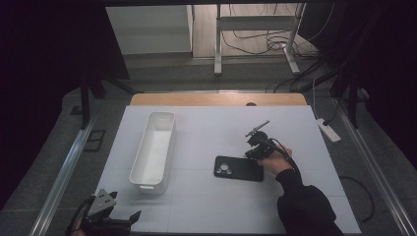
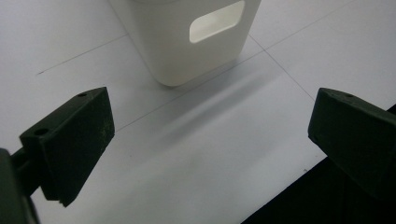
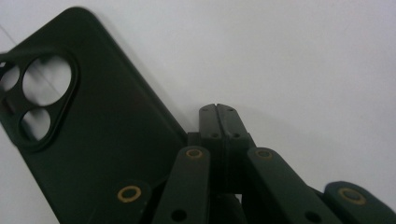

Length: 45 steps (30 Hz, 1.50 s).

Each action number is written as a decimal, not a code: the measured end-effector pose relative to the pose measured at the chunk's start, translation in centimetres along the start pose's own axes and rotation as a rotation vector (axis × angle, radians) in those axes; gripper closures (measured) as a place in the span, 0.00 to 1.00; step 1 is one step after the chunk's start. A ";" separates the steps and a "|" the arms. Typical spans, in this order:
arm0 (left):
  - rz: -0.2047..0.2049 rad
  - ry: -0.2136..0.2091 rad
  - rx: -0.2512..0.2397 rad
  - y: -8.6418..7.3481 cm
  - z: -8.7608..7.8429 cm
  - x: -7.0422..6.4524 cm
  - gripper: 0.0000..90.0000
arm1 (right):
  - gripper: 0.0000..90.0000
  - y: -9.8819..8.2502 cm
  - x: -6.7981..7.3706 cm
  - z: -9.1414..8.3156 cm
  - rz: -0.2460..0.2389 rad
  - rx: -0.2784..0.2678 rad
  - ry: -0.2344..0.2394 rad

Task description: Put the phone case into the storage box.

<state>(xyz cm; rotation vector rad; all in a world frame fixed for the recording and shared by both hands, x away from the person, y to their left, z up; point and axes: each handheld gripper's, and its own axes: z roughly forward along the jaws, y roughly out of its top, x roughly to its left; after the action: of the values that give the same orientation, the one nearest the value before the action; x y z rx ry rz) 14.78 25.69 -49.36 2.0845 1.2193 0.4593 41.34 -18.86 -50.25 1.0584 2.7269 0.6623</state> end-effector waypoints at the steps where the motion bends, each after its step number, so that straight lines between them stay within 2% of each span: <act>1: 0.000 0.000 0.000 0.0 0.0 0.0 0.01 | 1.00 -0.2 0.1 -0.1 -0.002 0.001 0.001; 28: 0.006 0.003 0.005 0.0 0.0 -0.1 0.01 | 1.00 -4.3 2.7 -2.1 -0.002 -0.003 0.046; 37: 0.013 0.004 0.008 0.0 0.0 -0.1 0.01 | 1.00 -5.0 3.6 -2.4 -0.007 -0.003 0.046; 45: 0.015 0.006 0.006 0.0 0.0 -0.1 0.01 | 1.00 -5.0 3.7 -2.5 -0.013 -0.007 0.037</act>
<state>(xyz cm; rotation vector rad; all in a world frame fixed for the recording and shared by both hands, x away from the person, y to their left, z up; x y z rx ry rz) 14.74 25.56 -49.34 2.0998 1.2110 0.4691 34.80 -20.52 -50.21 1.0367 2.7585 0.6954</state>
